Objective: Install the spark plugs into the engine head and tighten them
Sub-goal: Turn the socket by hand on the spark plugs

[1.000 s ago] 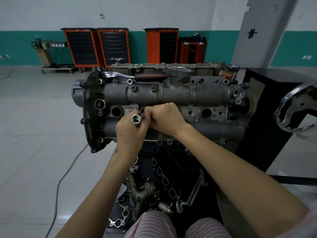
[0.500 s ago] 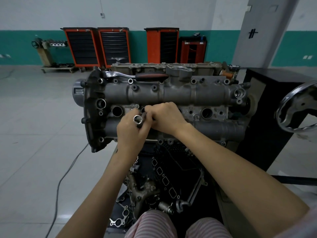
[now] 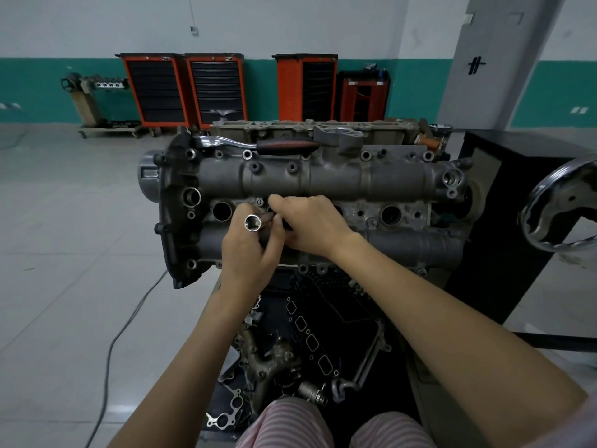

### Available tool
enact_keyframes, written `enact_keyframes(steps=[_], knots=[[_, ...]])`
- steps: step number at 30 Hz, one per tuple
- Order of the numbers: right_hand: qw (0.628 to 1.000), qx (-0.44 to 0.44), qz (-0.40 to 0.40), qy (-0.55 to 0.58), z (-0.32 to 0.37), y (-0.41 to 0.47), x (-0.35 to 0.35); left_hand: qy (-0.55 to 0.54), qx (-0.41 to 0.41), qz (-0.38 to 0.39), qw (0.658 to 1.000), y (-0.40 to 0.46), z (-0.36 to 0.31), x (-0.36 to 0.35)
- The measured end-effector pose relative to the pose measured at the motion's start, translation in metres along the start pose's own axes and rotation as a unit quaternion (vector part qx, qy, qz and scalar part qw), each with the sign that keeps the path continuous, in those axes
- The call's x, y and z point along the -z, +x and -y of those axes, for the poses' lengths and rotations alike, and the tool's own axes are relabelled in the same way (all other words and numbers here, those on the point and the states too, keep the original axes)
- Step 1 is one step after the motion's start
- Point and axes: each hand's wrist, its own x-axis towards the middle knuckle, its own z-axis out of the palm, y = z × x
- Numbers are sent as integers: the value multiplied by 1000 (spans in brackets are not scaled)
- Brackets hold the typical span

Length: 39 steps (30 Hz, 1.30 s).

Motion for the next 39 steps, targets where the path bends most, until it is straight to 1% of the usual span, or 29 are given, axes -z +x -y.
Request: enact_keyframes(steps=[3,6,11,14,17,18,19,22,25,26,28,30,34,36,39], knots=[[999,-3,-31,10,1,-2,2,-1,21,-18,1000,3,-4,-1],[999,2,-42,1,0,-4,-1,-13,39,-32,999,8,-8,-2],[998,-29,-48,2,0,-2,-3,-15,1,-30,999,2,-2,-1],[999,-20,-27,-6,-1,-2,-4,-34,7,-31,999,1,-1,-1],[999,-26,10,-22,-3,1,-7,-35,24,-23,999,1,-1,-1],[999,-23,12,-22,-2,2,-6,-31,28,-19,999,1,-2,0],[1000,-21,4,-18,0,1,-5,-22,26,-17,999,2,-3,0],[998,-22,-52,-3,2,-1,-1,11,-4,-22,1000,6,-6,0],[997,-29,-66,-1,2,-2,-1,-6,30,-37,999,9,-8,-1],[997,-30,-66,-3,1,-2,-1,-3,24,-41,999,9,-7,-1],[998,-36,-52,-1,1,-2,-2,29,-13,-32,999,7,-4,1],[998,-43,-43,5,0,-2,-2,47,-29,-11,998,5,0,1],[1000,-30,-6,-5,-2,0,-5,29,-4,15,999,3,4,1],[999,-23,19,-18,-2,1,-4,24,-4,7,1000,2,2,1],[999,-19,29,-26,-3,0,-4,19,5,-6,1000,3,-2,1]])
